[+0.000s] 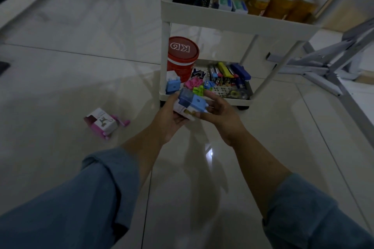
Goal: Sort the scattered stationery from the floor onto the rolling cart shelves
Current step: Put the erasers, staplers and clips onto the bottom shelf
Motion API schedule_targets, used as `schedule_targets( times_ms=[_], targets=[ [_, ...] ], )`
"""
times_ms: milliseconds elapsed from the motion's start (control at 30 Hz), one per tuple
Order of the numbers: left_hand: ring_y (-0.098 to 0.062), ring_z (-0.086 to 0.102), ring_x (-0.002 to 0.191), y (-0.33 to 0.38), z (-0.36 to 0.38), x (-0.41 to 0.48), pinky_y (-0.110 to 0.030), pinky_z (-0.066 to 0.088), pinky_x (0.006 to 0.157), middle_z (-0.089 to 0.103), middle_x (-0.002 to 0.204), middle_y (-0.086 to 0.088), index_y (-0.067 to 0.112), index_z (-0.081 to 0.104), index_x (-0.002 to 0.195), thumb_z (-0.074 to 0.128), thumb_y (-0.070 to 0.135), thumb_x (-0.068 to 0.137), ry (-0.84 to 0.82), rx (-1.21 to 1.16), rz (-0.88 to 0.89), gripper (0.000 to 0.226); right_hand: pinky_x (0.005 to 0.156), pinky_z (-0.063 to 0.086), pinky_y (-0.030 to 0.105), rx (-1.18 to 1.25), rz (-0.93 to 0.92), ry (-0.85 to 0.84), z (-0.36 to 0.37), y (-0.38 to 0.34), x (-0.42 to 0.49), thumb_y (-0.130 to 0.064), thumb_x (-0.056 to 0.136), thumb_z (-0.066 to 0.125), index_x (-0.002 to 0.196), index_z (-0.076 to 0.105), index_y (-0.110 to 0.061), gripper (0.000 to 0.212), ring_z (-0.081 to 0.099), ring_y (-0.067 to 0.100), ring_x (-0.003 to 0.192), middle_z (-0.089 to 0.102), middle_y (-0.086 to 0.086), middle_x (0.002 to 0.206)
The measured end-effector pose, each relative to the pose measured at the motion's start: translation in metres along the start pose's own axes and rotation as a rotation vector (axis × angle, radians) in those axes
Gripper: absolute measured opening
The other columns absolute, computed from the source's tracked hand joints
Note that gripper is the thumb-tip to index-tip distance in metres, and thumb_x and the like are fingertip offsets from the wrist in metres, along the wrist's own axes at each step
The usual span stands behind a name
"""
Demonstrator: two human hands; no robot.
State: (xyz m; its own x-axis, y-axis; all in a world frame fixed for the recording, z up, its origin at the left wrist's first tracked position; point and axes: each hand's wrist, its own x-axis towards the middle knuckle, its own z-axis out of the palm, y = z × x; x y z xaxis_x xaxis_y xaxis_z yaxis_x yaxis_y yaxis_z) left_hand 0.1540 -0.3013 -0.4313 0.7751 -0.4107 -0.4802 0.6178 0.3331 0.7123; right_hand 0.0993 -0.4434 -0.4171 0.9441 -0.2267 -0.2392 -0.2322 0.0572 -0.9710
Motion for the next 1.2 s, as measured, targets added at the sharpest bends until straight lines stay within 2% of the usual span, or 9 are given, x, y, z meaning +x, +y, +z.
schedule_targets(
  times_ms=[67, 200, 300, 433, 533, 833, 933, 1067, 1200],
  targets=[
    [-0.018, 0.062, 0.087, -0.001, 0.000, -0.001, -0.028, 0.051, 0.078, 0.065, 0.095, -0.008, 0.012, 0.055, 0.120, 0.038, 0.041, 0.098, -0.007, -0.036, -0.006, 0.040, 0.087, 0.053, 0.032, 0.095, 0.019, 0.015, 0.001, 0.001, 0.001, 0.002, 0.075, 0.071, 0.131, 0.049, -0.012, 0.062, 0.061, 0.019, 0.106, 0.062, -0.001, 0.112],
    [-0.017, 0.062, 0.086, -0.004, 0.002, -0.002, -0.027, 0.053, 0.078, 0.065, 0.096, -0.008, 0.010, 0.050, 0.131, 0.040, 0.041, 0.098, 0.002, -0.097, 0.006, 0.047, 0.078, 0.055, 0.040, 0.359, 0.348, 0.032, 0.001, 0.001, 0.001, -0.046, 0.081, 0.064, 0.136, 0.041, -0.015, 0.068, 0.055, 0.031, 0.115, 0.051, 0.016, 0.131],
    [-0.017, 0.061, 0.086, -0.006, 0.002, -0.001, -0.027, 0.052, 0.077, 0.064, 0.097, -0.006, 0.010, 0.051, 0.131, 0.040, 0.041, 0.097, 0.004, -0.060, 0.016, 0.047, 0.073, 0.056, 0.041, 0.407, 0.499, 0.055, 0.001, -0.003, 0.003, -0.058, 0.082, 0.056, 0.130, 0.043, -0.009, 0.070, 0.052, 0.036, 0.113, 0.048, 0.018, 0.128],
    [-0.016, 0.061, 0.086, -0.005, 0.002, -0.001, -0.026, 0.051, 0.072, 0.064, 0.096, -0.004, 0.018, 0.055, 0.114, 0.043, 0.041, 0.096, -0.024, 0.049, 0.015, 0.032, 0.086, 0.049, 0.029, -0.001, 0.320, -0.124, 0.000, -0.011, 0.000, -0.036, 0.088, 0.060, 0.114, 0.054, -0.020, 0.031, 0.055, 0.019, 0.107, 0.056, 0.004, 0.122],
    [-0.014, 0.063, 0.086, -0.002, 0.003, 0.000, -0.020, 0.052, 0.060, 0.066, 0.099, -0.002, 0.019, 0.057, 0.115, 0.050, 0.040, 0.093, -0.051, 0.204, 0.032, 0.031, 0.081, 0.051, 0.022, -0.185, 0.269, -0.249, -0.001, -0.016, 0.003, -0.019, 0.086, 0.064, 0.122, 0.053, -0.016, 0.038, 0.060, 0.015, 0.102, 0.062, 0.004, 0.116],
    [-0.019, 0.064, 0.095, -0.001, 0.004, 0.007, -0.023, 0.051, 0.067, 0.067, 0.114, -0.007, 0.015, 0.059, 0.123, 0.057, 0.043, 0.088, -0.084, 0.275, 0.026, 0.045, 0.083, 0.052, 0.027, -0.122, 0.304, -0.287, -0.005, -0.017, 0.013, -0.007, 0.083, 0.066, 0.119, 0.052, -0.020, 0.042, 0.059, 0.015, 0.100, 0.061, -0.001, 0.111],
    [-0.021, 0.061, 0.106, -0.002, 0.001, 0.010, -0.029, 0.052, 0.076, 0.064, 0.118, -0.004, 0.019, 0.056, 0.126, 0.062, 0.054, 0.080, -0.066, 0.353, -0.008, 0.058, 0.085, 0.051, 0.026, -0.324, 0.201, -0.258, -0.005, -0.012, 0.013, -0.005, 0.074, 0.074, 0.125, 0.052, -0.018, 0.058, 0.056, 0.019, 0.110, 0.058, 0.001, 0.121],
    [-0.023, 0.061, 0.109, -0.004, -0.004, 0.016, -0.045, 0.049, 0.098, 0.066, 0.117, -0.005, 0.015, 0.062, 0.118, 0.072, 0.048, 0.073, -0.092, 0.476, 0.041, 0.056, 0.087, 0.039, 0.021, -0.604, 0.015, -0.203, -0.003, -0.016, 0.011, -0.011, 0.065, 0.083, 0.144, 0.029, -0.028, 0.097, 0.044, 0.007, 0.113, 0.045, -0.009, 0.124],
    [-0.018, 0.063, 0.092, -0.005, 0.001, 0.019, -0.029, 0.053, 0.078, 0.067, 0.095, -0.003, 0.016, 0.063, 0.097, 0.059, 0.028, 0.090, 0.070, 0.169, 0.063, 0.014, 0.088, 0.046, 0.030, -0.357, 0.111, 0.109, 0.005, -0.010, 0.009, -0.024, 0.068, 0.083, 0.147, 0.021, -0.022, 0.100, 0.045, 0.023, 0.122, 0.037, 0.006, 0.143]
  ],
)
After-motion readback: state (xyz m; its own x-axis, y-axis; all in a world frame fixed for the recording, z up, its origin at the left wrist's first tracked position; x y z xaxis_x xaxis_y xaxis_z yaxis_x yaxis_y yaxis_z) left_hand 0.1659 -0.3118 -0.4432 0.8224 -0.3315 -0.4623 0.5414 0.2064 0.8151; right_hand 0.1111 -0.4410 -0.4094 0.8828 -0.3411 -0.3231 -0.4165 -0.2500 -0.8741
